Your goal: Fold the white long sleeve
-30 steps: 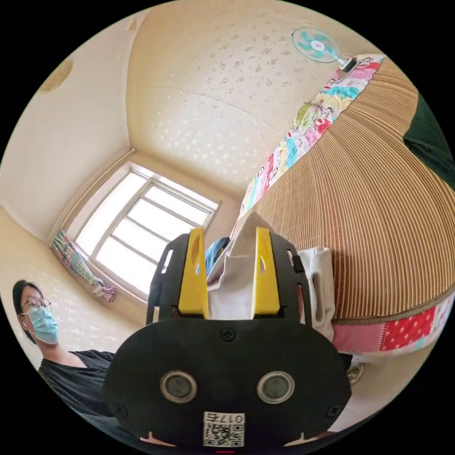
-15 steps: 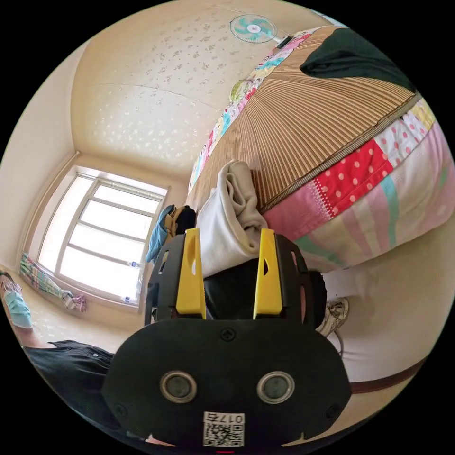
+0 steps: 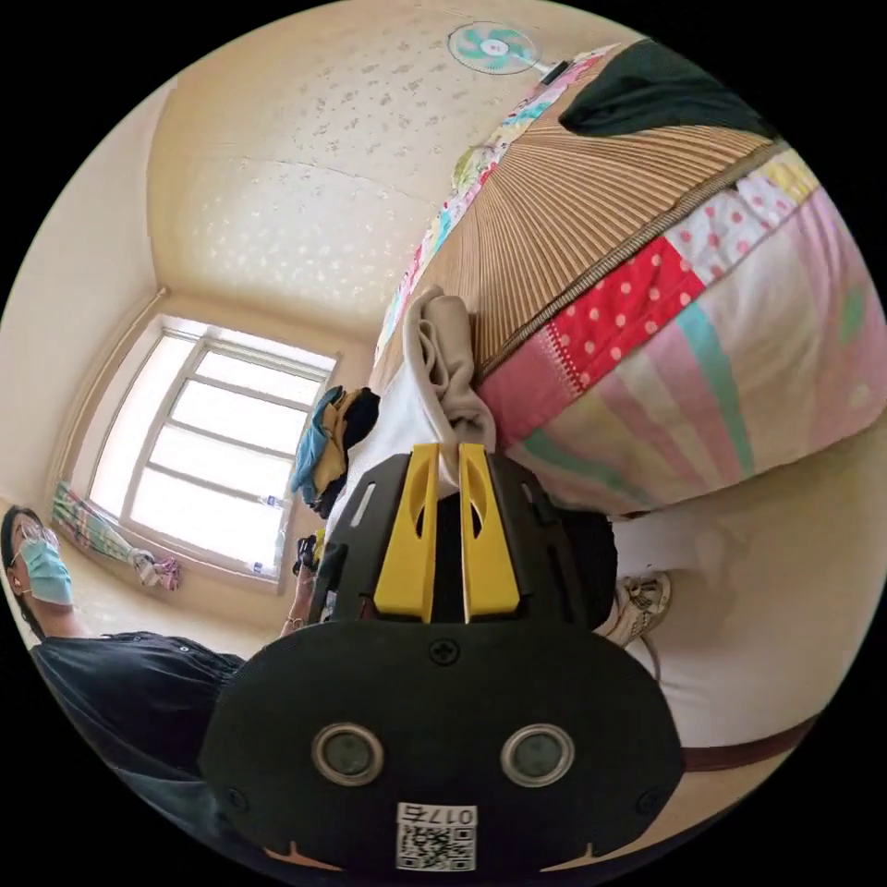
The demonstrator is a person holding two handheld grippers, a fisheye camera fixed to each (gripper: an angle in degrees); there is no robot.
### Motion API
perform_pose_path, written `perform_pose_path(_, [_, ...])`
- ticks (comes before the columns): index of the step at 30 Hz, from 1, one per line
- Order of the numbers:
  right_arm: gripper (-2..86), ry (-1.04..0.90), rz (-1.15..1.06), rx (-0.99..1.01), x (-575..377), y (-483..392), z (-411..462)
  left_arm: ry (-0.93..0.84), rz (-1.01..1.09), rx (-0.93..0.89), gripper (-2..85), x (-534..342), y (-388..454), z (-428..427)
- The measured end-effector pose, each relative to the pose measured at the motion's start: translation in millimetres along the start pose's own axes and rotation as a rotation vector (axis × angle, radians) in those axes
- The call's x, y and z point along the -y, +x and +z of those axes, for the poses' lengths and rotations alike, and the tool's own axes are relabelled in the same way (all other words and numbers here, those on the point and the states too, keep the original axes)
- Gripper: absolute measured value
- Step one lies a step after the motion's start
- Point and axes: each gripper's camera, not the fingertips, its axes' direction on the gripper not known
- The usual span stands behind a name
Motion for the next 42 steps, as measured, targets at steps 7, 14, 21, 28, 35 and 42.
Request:
perform_pose_path(7, [22.4,0.138,0.284,0.238,-44.1,44.5,-6.0,0.097,-0.211,-0.186,25.2,-42.6,-62.2,15.2])
perform_pose_path(14, [8.7,-0.076,0.204,0.337,5.9,3.6,56.4,0.042,-0.228,-0.196,8.8,-14.4,-62.3,47.4])
perform_pose_path(21, [3.2,-0.187,-0.008,0.194,-12.0,-83.5,32.4,0.004,-0.037,-0.166,5.3,-21.8,-1.8,9.4])
perform_pose_path(28, [3.0,-0.621,-0.294,0.245,-105.2,-140.2,10.5,-0.121,0.035,-0.024,5.3,-106.6,45.0,-38.4])
perform_pose_path(35, [3.0,-0.740,-0.434,0.020,-118.9,-193.4,-0.1,-0.218,0.096,0.081,5.4,-118.6,56.9,-31.0])
perform_pose_path(42, [3.5,-0.964,-0.857,-0.155,-142.1,-312.7,81.4,-0.272,0.072,0.148,5.4,-128.3,40.0,-11.6])
